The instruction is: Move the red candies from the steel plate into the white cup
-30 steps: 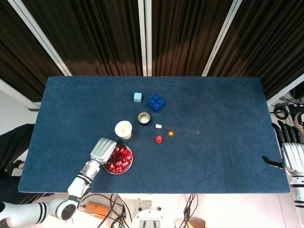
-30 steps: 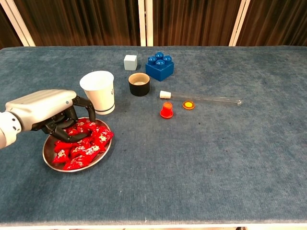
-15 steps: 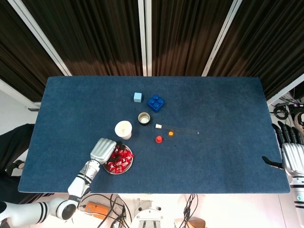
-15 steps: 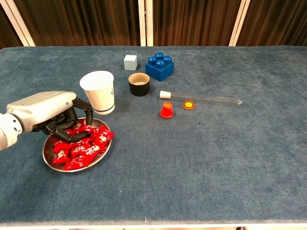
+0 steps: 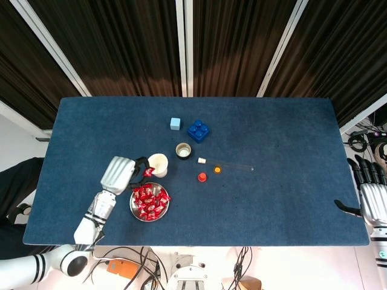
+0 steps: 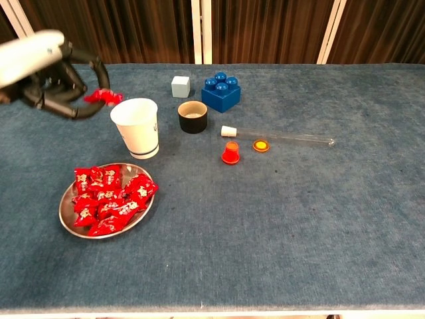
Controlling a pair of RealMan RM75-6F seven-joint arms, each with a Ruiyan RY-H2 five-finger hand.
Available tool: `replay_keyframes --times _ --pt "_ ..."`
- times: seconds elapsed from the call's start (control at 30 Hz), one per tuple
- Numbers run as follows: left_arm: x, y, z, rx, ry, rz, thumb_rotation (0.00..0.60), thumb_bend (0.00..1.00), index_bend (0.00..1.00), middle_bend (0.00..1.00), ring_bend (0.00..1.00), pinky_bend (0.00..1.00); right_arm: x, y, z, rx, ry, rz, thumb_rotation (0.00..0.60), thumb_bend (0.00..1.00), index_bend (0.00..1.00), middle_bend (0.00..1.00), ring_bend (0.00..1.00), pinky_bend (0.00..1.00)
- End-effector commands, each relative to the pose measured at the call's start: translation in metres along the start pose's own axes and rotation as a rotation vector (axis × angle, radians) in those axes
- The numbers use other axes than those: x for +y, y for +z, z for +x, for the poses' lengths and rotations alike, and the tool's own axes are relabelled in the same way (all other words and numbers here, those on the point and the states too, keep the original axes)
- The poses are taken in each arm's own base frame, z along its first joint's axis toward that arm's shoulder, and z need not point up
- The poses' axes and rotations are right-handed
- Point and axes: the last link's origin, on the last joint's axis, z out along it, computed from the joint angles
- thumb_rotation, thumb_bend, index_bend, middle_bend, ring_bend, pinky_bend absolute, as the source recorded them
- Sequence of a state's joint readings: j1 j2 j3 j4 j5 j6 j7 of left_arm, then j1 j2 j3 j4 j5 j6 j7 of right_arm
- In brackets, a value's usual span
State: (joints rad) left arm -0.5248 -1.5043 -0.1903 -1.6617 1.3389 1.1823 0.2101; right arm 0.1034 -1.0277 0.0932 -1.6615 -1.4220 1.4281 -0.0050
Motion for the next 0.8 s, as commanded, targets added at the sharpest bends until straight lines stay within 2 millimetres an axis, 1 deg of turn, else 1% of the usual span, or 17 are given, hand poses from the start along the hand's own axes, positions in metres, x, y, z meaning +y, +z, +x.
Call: replay_keyframes --times 0.03,0.13,0.3,0.47,0.67,0.8 --pt "0.005 0.022 0.009 -0.002 0.004 -0.004 0.600 0.35 0.56 0.93 0.94 0.83 0.002 -0.001 0.002 0.007 0.001 -0.003 0.600 0.26 0.00 0.03 0.00 0.03" --pt "0.007 0.036 0.010 -0.016 0.010 0.001 0.600 0.35 0.56 0.93 0.94 0.83 0.004 -0.002 0.008 0.028 0.002 -0.010 0.600 0.26 0.00 0.03 0.00 0.04" --pt "0.009 0.047 0.004 -0.060 0.029 0.015 0.600 0.35 0.56 0.93 0.94 0.83 0.004 0.001 0.019 0.034 -0.018 -0.006 0.600 0.26 0.00 0.03 0.00 0.05" --pt "0.006 0.047 -0.005 -0.107 0.065 0.034 0.600 0.33 0.55 0.93 0.94 0.83 0.002 0.008 0.029 0.029 0.003 0.018 0.600 0.26 0.00 0.03 0.00 0.05" --pt "-0.001 0.047 -0.009 -0.119 0.086 0.064 0.600 0.32 0.55 0.93 0.94 0.83 0.000 0.011 0.031 0.024 -0.004 0.024 0.600 0.26 0.00 0.03 0.00 0.05" --pt "-0.002 0.047 -0.012 -0.135 0.098 0.069 0.600 0.24 0.49 0.93 0.94 0.83 -0.002 0.011 0.030 0.022 -0.002 0.028 0.600 0.26 0.00 0.03 0.00 0.05"
